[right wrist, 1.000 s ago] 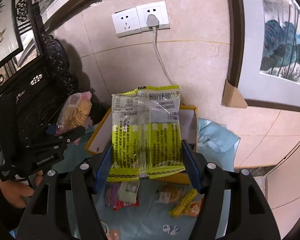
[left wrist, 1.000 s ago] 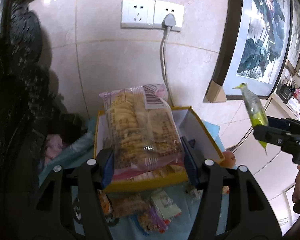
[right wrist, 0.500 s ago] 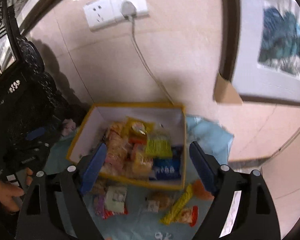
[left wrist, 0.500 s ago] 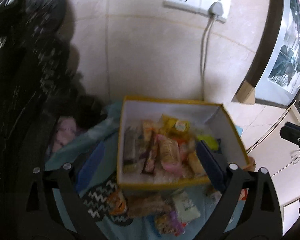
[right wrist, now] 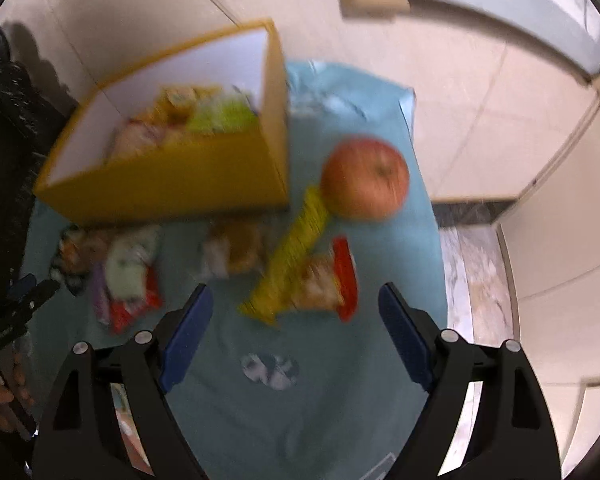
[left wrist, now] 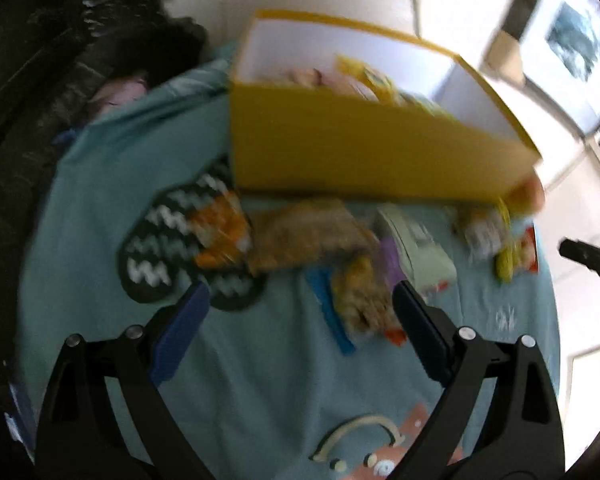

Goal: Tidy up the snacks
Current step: 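Move both open grippers back over the remaining snacks, then grasp the marshmallow bag with the left gripper while the right grasps the red-edged snack pack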

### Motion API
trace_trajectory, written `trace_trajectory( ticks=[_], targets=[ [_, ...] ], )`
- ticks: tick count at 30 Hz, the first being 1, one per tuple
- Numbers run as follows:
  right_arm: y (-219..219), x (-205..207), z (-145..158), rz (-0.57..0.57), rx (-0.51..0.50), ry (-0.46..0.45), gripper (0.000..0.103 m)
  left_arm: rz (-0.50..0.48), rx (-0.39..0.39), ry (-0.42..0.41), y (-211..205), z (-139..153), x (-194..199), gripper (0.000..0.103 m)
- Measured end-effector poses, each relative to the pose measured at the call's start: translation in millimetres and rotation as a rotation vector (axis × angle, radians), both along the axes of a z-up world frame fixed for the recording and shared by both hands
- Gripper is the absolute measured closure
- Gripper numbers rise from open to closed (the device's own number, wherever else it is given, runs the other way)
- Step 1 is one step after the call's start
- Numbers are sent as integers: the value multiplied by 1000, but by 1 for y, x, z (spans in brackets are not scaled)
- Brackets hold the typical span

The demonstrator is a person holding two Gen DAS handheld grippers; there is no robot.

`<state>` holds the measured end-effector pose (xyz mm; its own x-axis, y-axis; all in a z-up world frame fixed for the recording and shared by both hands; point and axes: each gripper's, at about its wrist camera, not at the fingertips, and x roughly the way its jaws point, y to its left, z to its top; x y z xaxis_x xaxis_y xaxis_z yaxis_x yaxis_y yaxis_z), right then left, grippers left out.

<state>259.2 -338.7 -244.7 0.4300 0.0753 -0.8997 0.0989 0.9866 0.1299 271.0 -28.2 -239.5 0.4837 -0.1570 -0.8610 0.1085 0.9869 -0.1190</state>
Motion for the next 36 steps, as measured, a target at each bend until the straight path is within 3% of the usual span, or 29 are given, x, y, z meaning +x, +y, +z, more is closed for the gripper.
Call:
trace_trajectory(
  ticks=[6, 17, 19, 22, 24, 25, 26, 27, 31, 36],
  targets=[
    [-5, -4, -21, 2, -12, 21, 18, -90, 28, -5, -31, -16, -4, 9],
    [-10, 16, -49, 40, -39, 20, 18, 7, -61, 122, -33, -62, 18, 8],
    [-6, 23, -57, 49, -58, 28, 18, 26, -79, 111, -31, -67, 17, 3],
    [-2, 28, -69, 59, -44, 18, 18, 12, -59, 95, -32, -69, 14, 2],
    [-7, 27, -72, 48, 63, 22, 26, -23, -44, 90, -34, -69, 11, 3],
    [-8, 26, -73, 56, 109, 25, 46, -41, -40, 80, -34, -68, 8, 10],
    [-8, 25, -72, 66, 131, 28, 57, -54, -49, 67, -34, -67, 5, 18],
    [-6, 23, -72, 88, 119, 42, 62, -69, -58, 52, -35, -66, 0, 33],
    [6, 1, -78, 176, 136, 81, 66, -93, -55, 45, -29, -63, -16, 43],
    [26, -40, -78, 229, 176, 86, 67, -104, -90, 31, -18, -53, -38, 44]
  ],
)
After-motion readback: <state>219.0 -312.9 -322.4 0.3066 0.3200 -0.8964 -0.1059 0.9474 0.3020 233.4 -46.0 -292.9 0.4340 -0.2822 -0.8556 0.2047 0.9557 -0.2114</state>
